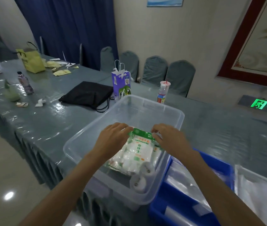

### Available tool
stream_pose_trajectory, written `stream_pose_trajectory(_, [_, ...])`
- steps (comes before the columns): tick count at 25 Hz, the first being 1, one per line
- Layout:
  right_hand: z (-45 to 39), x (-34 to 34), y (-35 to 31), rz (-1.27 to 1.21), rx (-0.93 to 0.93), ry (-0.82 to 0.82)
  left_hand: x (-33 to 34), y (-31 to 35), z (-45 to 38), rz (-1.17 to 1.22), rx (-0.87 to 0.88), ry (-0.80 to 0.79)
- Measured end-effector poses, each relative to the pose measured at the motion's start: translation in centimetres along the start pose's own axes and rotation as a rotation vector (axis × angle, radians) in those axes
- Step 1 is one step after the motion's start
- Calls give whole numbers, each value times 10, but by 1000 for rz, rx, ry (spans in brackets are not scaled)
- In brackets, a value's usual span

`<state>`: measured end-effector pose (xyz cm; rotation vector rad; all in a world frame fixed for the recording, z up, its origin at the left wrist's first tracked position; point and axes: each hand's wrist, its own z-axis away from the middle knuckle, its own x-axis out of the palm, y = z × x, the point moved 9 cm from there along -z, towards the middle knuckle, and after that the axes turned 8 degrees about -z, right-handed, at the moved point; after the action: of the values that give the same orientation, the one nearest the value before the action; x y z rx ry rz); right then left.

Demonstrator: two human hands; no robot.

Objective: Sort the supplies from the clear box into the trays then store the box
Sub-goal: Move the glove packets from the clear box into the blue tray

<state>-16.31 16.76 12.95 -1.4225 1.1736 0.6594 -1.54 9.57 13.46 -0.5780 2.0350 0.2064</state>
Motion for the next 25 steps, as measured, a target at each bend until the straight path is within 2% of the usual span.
stream_pose_trajectory(4, [-19,33,-15,12,99,30,18,-38,10,35,54,-51])
stream_pose_trajectory(9, [-4,71,3,31,283,-52,57,-48,4,129,157,-194])
stream_pose_trajectory(13, [-17,68,18,25,342,-59,76,-44,-33,153,265,-203])
stream_pose_trajectory(17, [-48,82,41,48,390,-105,126,-42,-56,174,220,-330])
stream_pose_trajectory(20, [-64,102,56,53,391,-232,169,-33,-40,146,268,-492])
stream_pose_trajectory(22, [-74,100,67,53,378,-251,190,-34,-37,75,296,-545])
stream_pose_trajectory(25, [-89,94,89,18,367,-235,219,-36,-29,137,195,-665])
